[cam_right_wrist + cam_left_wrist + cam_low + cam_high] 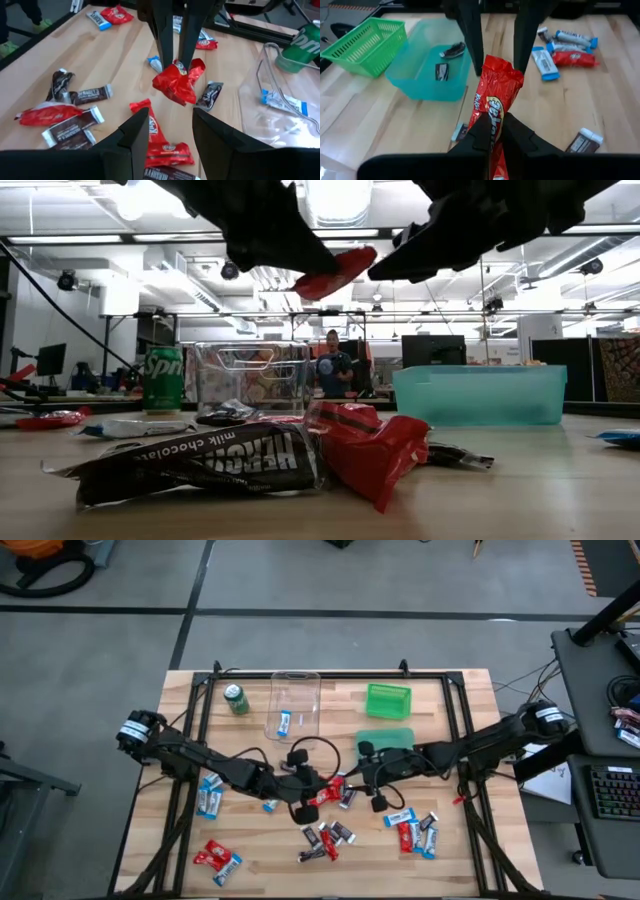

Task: Sort candy
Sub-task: Put the red candy into the green bin

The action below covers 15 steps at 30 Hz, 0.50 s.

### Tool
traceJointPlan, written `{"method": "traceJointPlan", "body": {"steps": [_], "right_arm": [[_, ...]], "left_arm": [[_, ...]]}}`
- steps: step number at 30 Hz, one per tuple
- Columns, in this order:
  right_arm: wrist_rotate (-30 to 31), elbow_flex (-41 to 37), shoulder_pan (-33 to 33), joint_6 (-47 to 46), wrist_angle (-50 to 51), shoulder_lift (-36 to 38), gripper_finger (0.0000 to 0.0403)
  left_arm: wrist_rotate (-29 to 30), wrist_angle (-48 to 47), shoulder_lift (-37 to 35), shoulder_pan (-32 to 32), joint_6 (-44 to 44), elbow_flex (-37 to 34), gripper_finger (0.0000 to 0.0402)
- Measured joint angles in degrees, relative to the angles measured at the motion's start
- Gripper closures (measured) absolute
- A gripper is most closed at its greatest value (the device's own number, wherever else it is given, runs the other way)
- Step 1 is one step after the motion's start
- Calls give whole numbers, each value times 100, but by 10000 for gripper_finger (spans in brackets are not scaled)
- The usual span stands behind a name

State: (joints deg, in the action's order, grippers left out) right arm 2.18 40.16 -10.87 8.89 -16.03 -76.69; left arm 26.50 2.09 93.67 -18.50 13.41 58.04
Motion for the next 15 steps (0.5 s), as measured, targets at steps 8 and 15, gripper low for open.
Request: {"method": "traceJointPlan", "body": {"steps": [8,15], "right_arm": [[287,0,0,21,-319,-118,264],[345,0,0,217,-444,-79,264]], "left_arm": [[0,129,2,0,17,-7,399],[2,151,2,17,2,-4,399]]}}
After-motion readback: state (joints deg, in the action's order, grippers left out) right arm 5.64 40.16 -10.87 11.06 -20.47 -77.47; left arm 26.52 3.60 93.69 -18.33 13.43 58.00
